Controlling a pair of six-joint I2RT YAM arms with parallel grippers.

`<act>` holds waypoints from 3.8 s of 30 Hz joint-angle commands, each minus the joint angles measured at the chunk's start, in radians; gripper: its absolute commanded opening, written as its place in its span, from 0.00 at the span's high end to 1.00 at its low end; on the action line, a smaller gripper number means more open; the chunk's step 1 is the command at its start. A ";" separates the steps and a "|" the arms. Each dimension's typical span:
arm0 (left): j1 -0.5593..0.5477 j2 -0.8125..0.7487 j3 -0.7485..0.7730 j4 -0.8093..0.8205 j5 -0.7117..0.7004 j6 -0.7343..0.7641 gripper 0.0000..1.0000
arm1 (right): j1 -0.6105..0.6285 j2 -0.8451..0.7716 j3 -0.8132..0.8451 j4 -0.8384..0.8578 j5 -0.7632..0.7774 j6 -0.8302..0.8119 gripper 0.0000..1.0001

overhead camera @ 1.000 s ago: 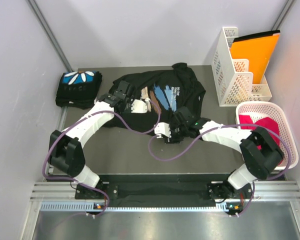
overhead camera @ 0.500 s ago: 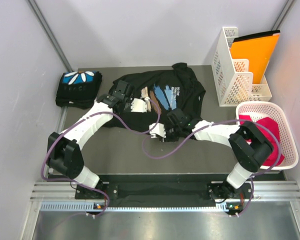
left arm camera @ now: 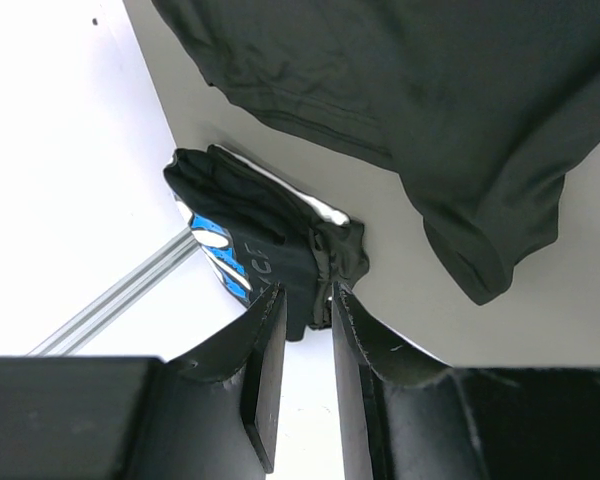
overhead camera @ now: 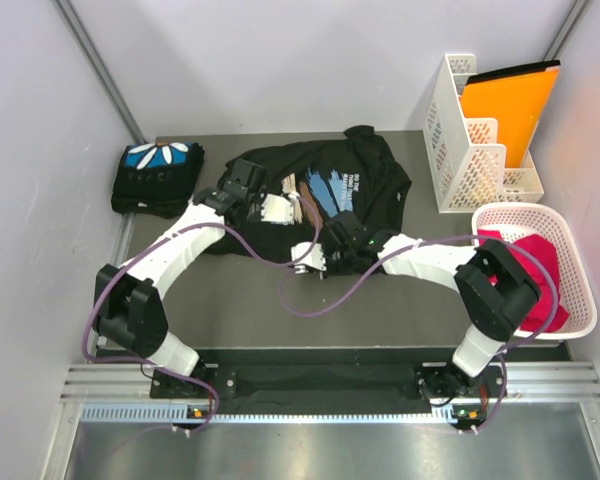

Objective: Fold and stack the t-shirts
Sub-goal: Flatten the tshirt out

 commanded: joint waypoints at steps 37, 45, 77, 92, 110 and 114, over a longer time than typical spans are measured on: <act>0.017 0.022 -0.002 0.070 0.054 -0.022 0.70 | -0.031 0.190 0.405 -0.002 0.087 -0.487 0.66; 0.017 0.051 0.032 0.061 0.061 -0.018 0.70 | -0.067 0.125 0.306 0.164 0.189 -0.398 0.58; 0.004 0.088 0.093 0.042 0.044 -0.009 0.70 | -0.198 0.075 0.159 -0.166 0.049 -0.465 0.54; -0.005 0.126 0.130 0.041 0.047 -0.009 0.70 | -0.198 0.090 0.194 -0.048 0.098 -0.453 0.66; -0.019 0.142 0.127 0.039 0.044 -0.036 0.71 | -0.215 0.202 0.308 0.078 0.144 -0.422 0.80; -0.019 0.136 0.121 0.038 0.044 -0.036 0.71 | -0.215 0.207 0.273 0.216 0.241 -0.369 0.78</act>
